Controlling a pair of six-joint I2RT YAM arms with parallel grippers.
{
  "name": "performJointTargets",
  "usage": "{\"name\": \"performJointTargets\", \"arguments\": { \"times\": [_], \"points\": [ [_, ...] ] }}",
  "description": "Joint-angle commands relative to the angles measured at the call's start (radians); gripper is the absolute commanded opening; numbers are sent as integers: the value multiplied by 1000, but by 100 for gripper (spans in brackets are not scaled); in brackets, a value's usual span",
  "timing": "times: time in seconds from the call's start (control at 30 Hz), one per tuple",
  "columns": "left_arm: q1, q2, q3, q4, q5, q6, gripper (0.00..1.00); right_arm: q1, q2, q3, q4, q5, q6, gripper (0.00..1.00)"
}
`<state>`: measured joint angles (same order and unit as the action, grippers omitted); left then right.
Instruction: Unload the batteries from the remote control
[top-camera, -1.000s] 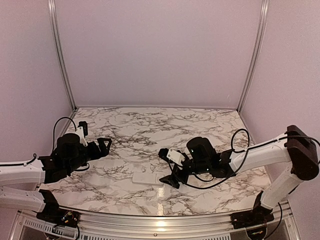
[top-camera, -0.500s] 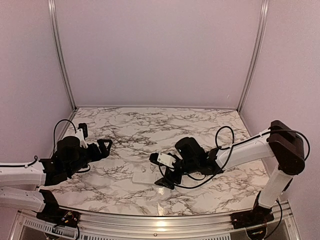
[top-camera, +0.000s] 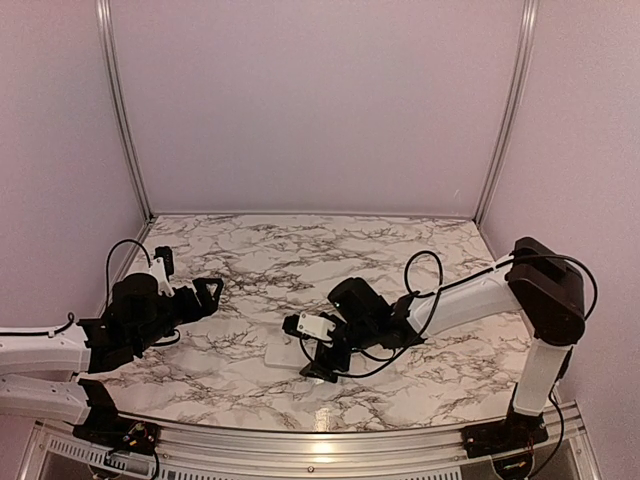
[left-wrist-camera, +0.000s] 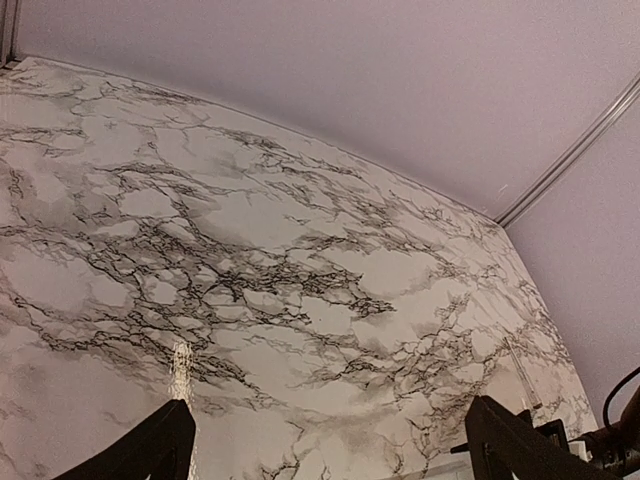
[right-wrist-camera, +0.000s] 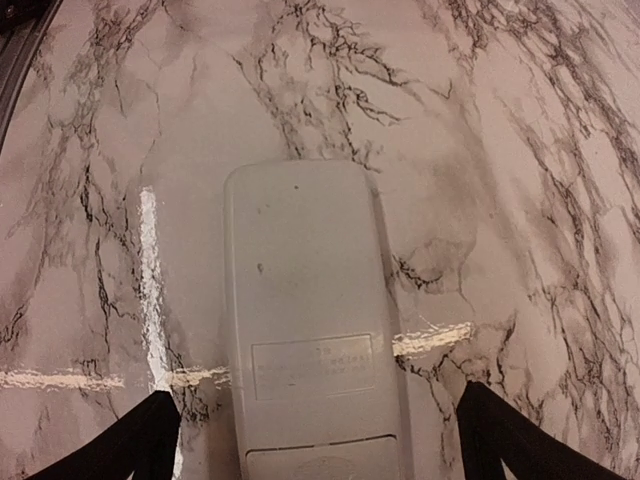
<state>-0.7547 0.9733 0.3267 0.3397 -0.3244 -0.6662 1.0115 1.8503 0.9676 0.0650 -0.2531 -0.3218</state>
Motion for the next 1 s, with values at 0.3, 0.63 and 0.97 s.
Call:
{"name": "performJointTargets", "arguments": {
  "times": [0.3, 0.63, 0.97],
  "points": [
    [-5, -15, -15, 19, -19, 7, 99, 7, 55, 66, -51, 34, -20, 92],
    [-6, -16, -15, 19, -15, 8, 99, 6, 86, 80, -90, 35, -22, 80],
    [-5, -21, -16, 18, -16, 9, 99, 7, 101, 97, -147, 10, -29, 59]
  ]
}}
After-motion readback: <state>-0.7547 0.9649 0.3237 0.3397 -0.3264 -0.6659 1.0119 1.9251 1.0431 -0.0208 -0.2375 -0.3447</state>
